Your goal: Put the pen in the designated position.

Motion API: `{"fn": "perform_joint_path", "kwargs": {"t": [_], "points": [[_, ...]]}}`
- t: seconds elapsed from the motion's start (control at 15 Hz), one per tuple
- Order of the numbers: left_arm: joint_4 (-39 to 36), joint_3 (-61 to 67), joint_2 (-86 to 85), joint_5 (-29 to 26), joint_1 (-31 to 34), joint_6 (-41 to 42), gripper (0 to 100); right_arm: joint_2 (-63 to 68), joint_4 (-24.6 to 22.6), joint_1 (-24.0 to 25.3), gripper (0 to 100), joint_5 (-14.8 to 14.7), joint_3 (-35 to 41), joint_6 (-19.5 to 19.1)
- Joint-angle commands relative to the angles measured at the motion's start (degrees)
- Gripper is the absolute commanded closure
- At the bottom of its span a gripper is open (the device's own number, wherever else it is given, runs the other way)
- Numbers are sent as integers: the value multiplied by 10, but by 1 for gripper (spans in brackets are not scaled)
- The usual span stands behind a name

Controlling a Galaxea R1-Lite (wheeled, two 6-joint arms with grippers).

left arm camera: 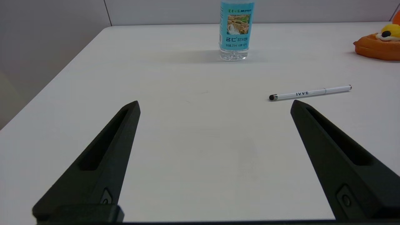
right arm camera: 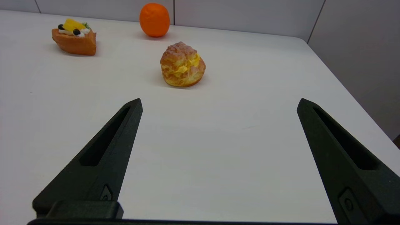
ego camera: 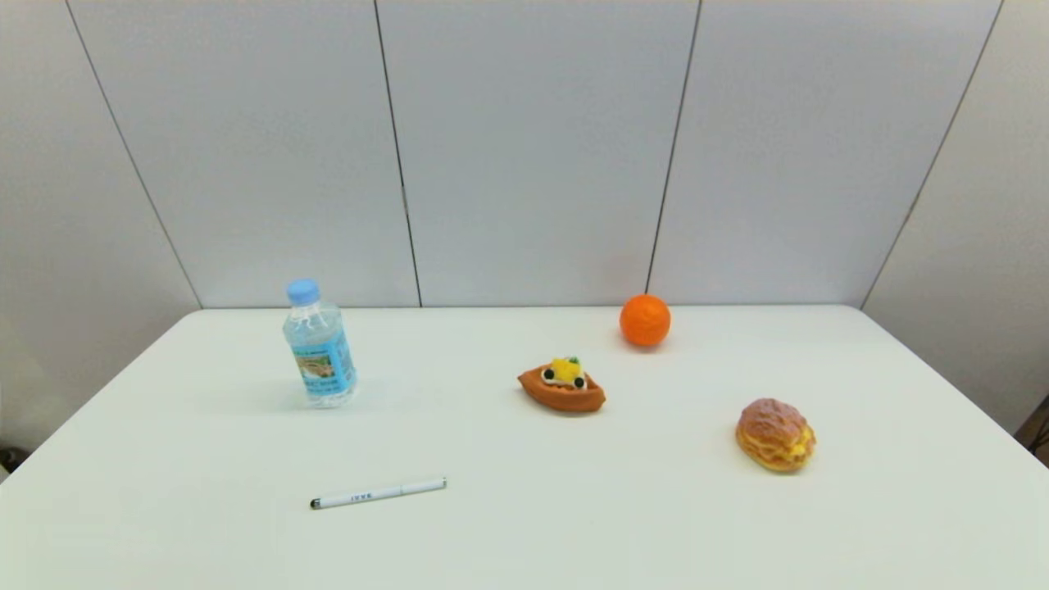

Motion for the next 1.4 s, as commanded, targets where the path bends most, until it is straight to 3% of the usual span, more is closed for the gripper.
{"fn": "perform_joint_path", "kwargs": {"t": [0.07,1.4], "points": [[0,0,-1,0,0,0,0,1,0,0,0,1,0,1],[-3,-15,53,10,0,-18,0,0,1,1,0,1,0,1]]}}
